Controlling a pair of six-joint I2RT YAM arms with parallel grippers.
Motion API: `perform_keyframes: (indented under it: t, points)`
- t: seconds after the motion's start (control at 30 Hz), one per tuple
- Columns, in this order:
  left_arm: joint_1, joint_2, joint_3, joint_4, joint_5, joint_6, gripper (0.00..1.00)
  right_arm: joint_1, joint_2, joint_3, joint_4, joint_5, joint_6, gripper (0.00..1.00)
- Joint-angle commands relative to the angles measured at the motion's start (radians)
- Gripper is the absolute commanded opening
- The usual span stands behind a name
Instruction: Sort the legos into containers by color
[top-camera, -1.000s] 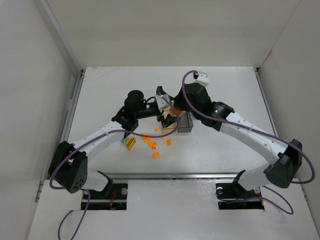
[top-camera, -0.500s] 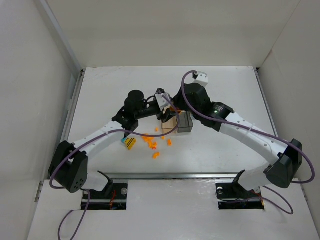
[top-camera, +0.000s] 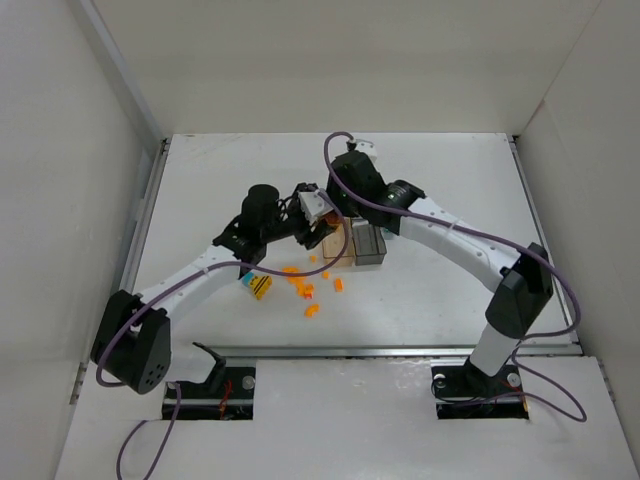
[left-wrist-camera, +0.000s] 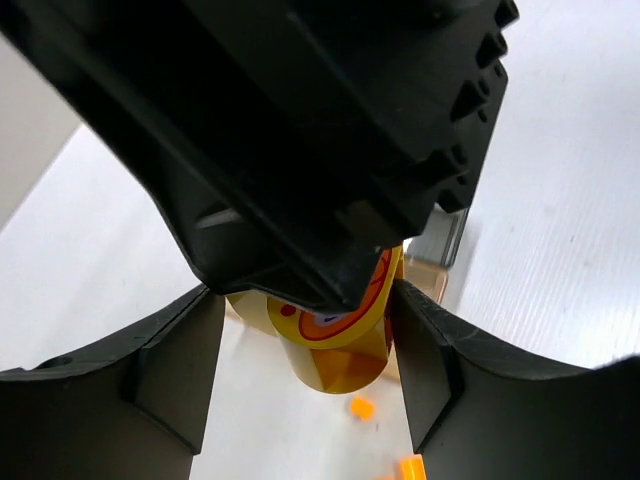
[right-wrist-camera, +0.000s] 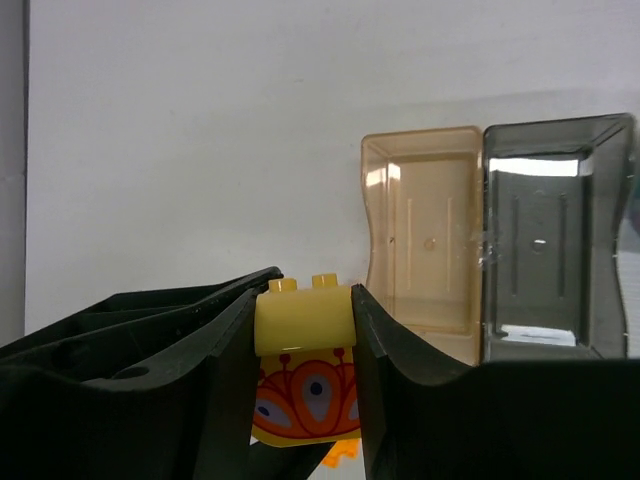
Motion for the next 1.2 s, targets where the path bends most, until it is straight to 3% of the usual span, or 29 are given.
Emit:
perform_keyframes:
  t: [0.0,0.3,0.6,0.83,1.13,1.17]
  points:
    - [-0.032,-0.117,-0.031,-0.111,0.159,0.096,0.0,-0.104,0.072,0.07,0.029,0.129,-0.029,0.0]
    - [-0.023,-0.173,-0.086,-0.208,0.18,0.157,0.0,-0.113,0.152,0.093,0.063,0.098,-0.038,0.0]
    - [-0.023,-0.183,-0.074,-0.199,0.234,0.231,0.0,-0.124,0.275,0.251,0.008,0.141,-0.038,0.0]
    - [-0.014,-0.174,-0.074,-0.197,0.223,0.188,0.0,-0.124,0.224,0.177,0.026,0.12,-0.038,0.0]
    - [0.015,-0.156,-0.085,-0.153,-0.017,0.088,0.0,-0.063,0.131,0.006,0.014,0.04,-0.182,0.0]
    - [0.026,-0.156,-0.085,-0.144,-0.051,0.067,0.05,-0.049,0.122,-0.014,0.002,0.019,-0.193,0.0]
